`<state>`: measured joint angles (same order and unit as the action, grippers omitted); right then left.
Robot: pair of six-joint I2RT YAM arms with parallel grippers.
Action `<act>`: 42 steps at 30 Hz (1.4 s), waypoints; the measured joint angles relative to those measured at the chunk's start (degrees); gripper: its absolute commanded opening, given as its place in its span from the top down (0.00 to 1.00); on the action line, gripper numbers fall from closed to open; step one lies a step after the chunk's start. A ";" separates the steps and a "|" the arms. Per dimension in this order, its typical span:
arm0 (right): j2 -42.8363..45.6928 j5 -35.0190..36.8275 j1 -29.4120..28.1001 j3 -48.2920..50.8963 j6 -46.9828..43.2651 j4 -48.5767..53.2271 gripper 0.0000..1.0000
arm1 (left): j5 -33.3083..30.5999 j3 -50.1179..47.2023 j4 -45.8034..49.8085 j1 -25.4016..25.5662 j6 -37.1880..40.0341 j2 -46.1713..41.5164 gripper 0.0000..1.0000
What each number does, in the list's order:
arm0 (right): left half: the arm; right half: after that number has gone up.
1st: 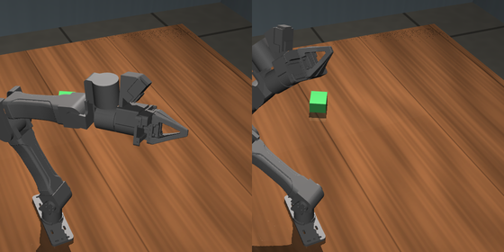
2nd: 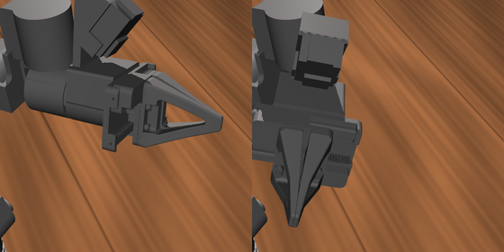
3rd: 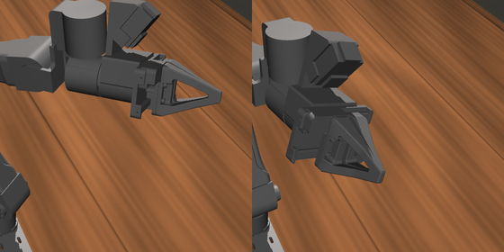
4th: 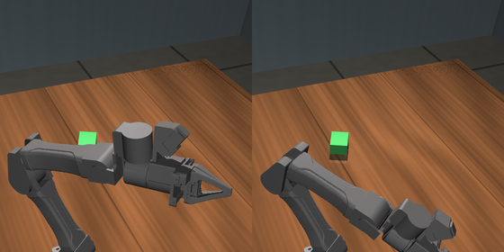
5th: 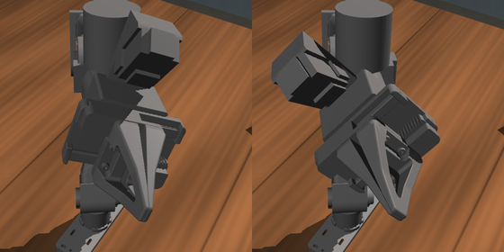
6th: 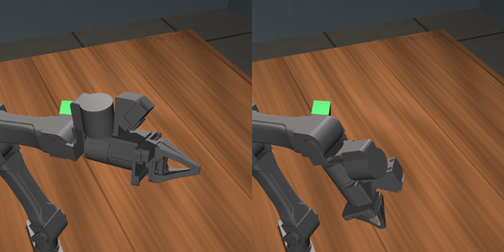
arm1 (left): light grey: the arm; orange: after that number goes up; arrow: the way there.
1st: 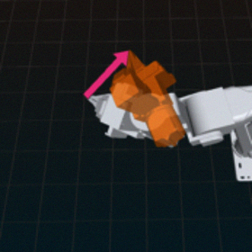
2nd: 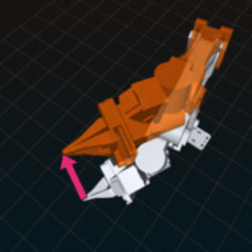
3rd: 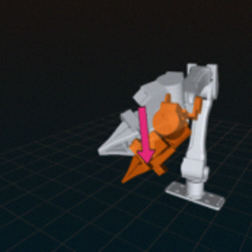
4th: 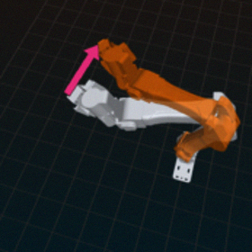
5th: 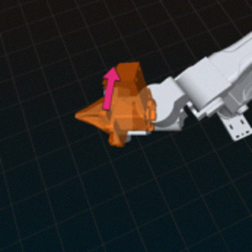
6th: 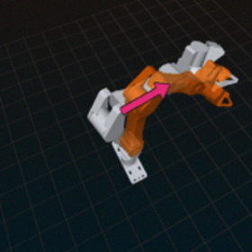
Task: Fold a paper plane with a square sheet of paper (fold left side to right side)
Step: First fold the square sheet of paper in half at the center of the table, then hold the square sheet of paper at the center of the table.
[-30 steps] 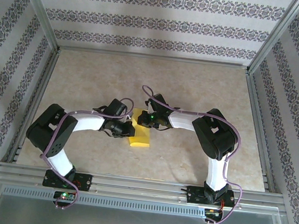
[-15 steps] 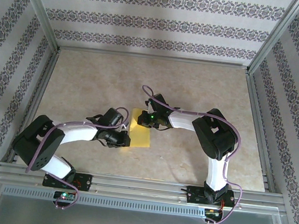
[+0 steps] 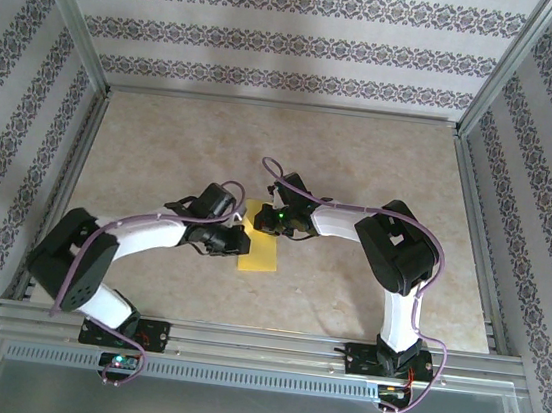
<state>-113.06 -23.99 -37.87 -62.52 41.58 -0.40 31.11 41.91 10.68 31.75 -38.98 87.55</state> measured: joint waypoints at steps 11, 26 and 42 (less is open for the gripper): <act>0.00 0.00 0.00 0.00 -0.26 0.07 1.00 | 2.05 -0.70 -3.21 -0.20 1.22 6.25 0.87; 0.02 -1.46 -0.17 0.02 -1.07 0.96 1.00 | 2.58 -10.91 -5.75 4.52 -1.99 -3.91 0.86; 0.02 -1.57 -0.17 0.02 -1.31 0.98 1.00 | 4.79 0.42 -2.86 -6.64 0.68 -1.29 0.87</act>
<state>-113.03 -25.56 -38.04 -62.50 40.27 0.58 35.90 42.33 7.81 25.10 -38.30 86.26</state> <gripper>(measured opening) 0.060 0.136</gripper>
